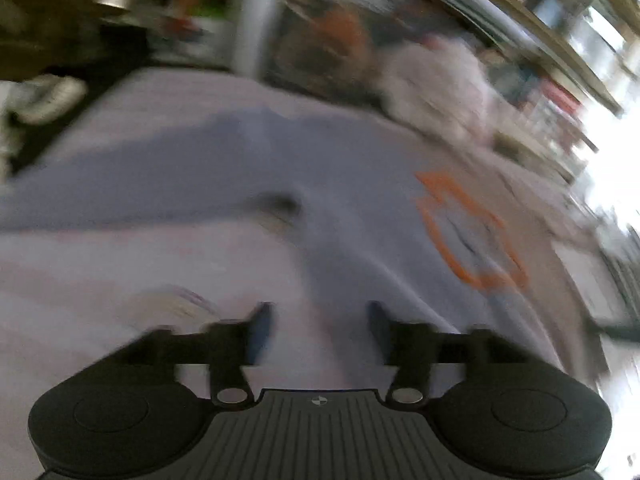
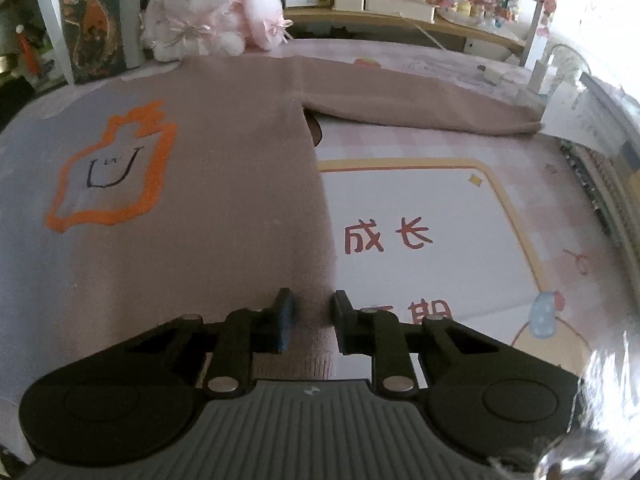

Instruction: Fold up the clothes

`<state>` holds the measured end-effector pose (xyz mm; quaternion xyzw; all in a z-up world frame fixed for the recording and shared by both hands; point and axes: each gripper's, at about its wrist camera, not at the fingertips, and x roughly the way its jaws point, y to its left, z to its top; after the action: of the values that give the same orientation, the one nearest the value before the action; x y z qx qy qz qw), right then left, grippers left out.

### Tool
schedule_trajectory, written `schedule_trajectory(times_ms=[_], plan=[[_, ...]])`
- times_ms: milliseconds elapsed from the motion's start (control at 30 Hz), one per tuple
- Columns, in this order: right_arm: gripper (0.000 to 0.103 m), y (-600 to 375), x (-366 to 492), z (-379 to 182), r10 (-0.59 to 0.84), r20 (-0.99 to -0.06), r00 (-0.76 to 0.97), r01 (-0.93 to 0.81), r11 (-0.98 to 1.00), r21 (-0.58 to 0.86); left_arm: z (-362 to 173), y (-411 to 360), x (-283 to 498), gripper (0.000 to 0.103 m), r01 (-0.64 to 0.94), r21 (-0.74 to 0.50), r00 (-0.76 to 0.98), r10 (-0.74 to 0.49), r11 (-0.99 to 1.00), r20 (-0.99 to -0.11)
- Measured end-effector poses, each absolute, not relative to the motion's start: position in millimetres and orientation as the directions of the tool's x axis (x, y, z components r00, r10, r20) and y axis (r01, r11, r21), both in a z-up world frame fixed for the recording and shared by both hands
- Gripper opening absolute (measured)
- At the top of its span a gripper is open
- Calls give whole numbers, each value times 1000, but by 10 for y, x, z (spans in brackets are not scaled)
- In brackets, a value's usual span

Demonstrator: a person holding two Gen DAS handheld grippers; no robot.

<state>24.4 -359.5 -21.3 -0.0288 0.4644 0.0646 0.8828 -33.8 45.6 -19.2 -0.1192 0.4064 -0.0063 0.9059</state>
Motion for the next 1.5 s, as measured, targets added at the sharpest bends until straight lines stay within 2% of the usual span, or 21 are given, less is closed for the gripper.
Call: schedule_trajectory(times_ms=[100,133,200,267,300,600,867,1000,1300,1500], plan=[[13,-3591,195,-218,90,-817,570,-140,990,11,-280,156,-311,53,-36,-155,662,-92,987,-744],[12,-3593,170,-216,90,-817,570,-134,991,15,-277,119,-271,38,-32,-135,659,-80,990,-748],[12,-3586,92,-213,87,-816,572,-127,992,17,-272,44,-191,24,-23,-95,653,-56,995,-756],[11,-3575,-9,-208,82,-815,573,-123,992,13,-268,-6,-118,14,-18,-65,647,-38,998,-761],[11,-3574,-57,-205,82,-817,571,-118,993,17,-267,10,-92,13,-22,-68,645,-37,997,-763],[11,-3545,-504,-173,124,-826,550,-96,992,85,-235,-1,-176,5,42,32,638,-2,999,-770],[11,-3332,-641,-135,234,-840,489,-264,958,113,-227,101,-331,5,-2,59,638,46,998,-768],[11,-3379,-592,-146,196,-834,516,-231,969,86,-223,142,-403,5,-23,63,638,63,998,-768],[11,-3484,-484,-173,109,-814,570,-151,988,26,-233,-12,-458,5,-10,19,652,21,1000,-758],[11,-3463,-495,-176,105,-813,573,-148,989,24,-240,130,-422,5,-33,-8,653,15,999,-757]])
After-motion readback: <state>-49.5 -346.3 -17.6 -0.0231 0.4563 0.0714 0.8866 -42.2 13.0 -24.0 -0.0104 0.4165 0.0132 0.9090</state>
